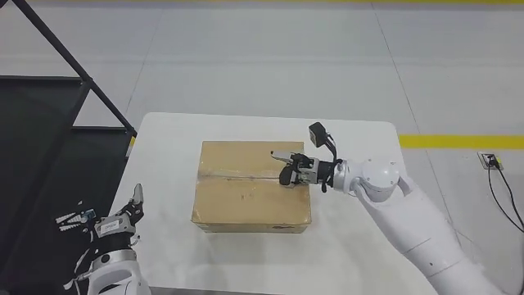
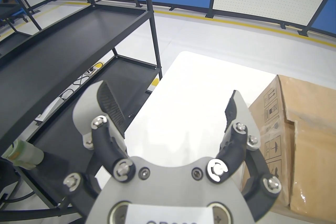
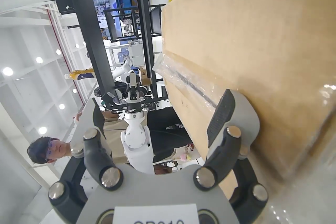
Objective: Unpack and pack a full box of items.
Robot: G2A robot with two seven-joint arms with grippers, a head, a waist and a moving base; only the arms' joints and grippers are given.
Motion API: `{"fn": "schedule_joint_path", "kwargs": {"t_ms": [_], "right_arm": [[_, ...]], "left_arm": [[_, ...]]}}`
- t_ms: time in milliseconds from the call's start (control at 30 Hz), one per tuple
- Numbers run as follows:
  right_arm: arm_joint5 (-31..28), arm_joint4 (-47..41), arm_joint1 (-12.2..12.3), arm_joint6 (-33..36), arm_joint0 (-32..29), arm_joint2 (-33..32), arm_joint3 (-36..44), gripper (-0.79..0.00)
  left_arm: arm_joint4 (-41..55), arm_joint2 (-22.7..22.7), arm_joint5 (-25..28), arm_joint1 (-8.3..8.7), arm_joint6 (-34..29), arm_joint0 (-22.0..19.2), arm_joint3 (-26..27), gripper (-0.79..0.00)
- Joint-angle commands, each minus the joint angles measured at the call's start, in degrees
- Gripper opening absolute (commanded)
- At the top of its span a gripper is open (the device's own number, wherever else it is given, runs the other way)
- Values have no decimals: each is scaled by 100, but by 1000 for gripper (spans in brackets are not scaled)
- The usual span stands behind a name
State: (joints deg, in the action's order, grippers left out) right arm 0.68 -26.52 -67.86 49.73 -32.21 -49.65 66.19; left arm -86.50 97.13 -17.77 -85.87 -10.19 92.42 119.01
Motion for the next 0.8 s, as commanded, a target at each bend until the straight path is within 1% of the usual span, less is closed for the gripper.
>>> {"fn": "schedule_joint_path", "kwargs": {"t_ms": [0,200,367,500,767], "right_arm": [[-87,-34,-51,25,64,68,-89,0],[-255,-109,-248,95,267,374,-395,0],[-420,-193,-456,42,440,656,-621,0],[-440,-119,-646,-114,618,923,-781,0],[-559,-85,-1026,-495,889,1308,-1049,0]], "left_arm": [[-4,-1,-12,1,16,19,2,0],[95,58,-47,2,83,145,60,0],[143,87,122,13,158,296,51,0],[147,60,298,24,217,370,-57,0],[52,-132,474,37,259,331,-313,0]]}}
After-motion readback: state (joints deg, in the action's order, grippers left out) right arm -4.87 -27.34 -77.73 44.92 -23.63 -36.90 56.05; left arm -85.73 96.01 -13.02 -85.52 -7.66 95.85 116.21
